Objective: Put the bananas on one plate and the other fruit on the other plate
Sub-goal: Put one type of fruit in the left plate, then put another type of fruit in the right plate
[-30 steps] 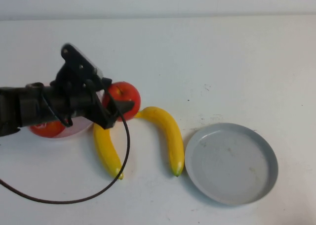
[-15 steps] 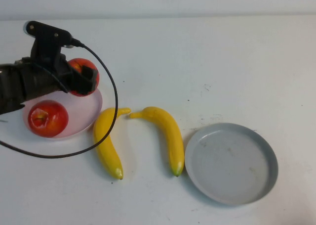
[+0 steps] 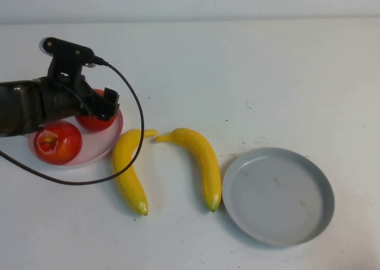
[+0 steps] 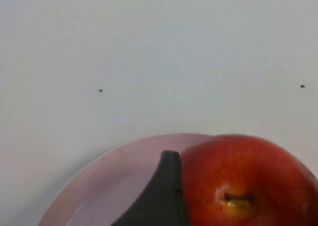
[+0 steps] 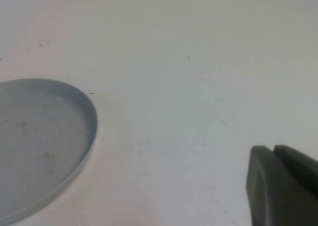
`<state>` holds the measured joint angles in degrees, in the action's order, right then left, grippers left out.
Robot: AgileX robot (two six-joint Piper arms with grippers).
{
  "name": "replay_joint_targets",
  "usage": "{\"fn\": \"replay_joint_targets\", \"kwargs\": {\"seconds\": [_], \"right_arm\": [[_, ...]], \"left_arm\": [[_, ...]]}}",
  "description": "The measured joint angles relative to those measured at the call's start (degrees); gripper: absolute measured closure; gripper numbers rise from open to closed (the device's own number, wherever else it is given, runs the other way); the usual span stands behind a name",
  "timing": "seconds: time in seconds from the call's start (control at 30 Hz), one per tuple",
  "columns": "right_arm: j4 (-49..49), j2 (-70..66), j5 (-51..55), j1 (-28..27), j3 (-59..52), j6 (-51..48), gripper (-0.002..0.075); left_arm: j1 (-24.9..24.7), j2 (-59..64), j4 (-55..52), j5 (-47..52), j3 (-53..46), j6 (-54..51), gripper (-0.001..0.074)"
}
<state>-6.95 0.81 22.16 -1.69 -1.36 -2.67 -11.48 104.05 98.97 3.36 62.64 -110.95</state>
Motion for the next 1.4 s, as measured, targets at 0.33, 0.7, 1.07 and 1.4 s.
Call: {"fn": "replay_joint_targets", "kwargs": {"seconds": [0.33, 0.7, 1.07, 1.4], "right_arm": [[0.00, 0.00, 0.00, 0.00, 0.00, 0.00, 0.0742], [0.00, 0.00, 0.00, 0.00, 0.00, 0.00, 0.0742], [0.00, 0.00, 0.00, 0.00, 0.00, 0.00, 0.0741], [0.00, 0.00, 0.00, 0.00, 0.00, 0.00, 0.0743]], "left_arm": [[0.00, -6.56, 0.11, 1.94, 0.00, 4.27, 0.0067], [0.00, -21.60, -1.85, 4.22, -4.97, 18.29, 0.0665], [0.00, -47.13, -3.04, 6.21, -27.61, 17.84, 0.0734], [0.00, -68.14, -3.16, 5.73, -40.48, 15.18, 0.0734]]}}
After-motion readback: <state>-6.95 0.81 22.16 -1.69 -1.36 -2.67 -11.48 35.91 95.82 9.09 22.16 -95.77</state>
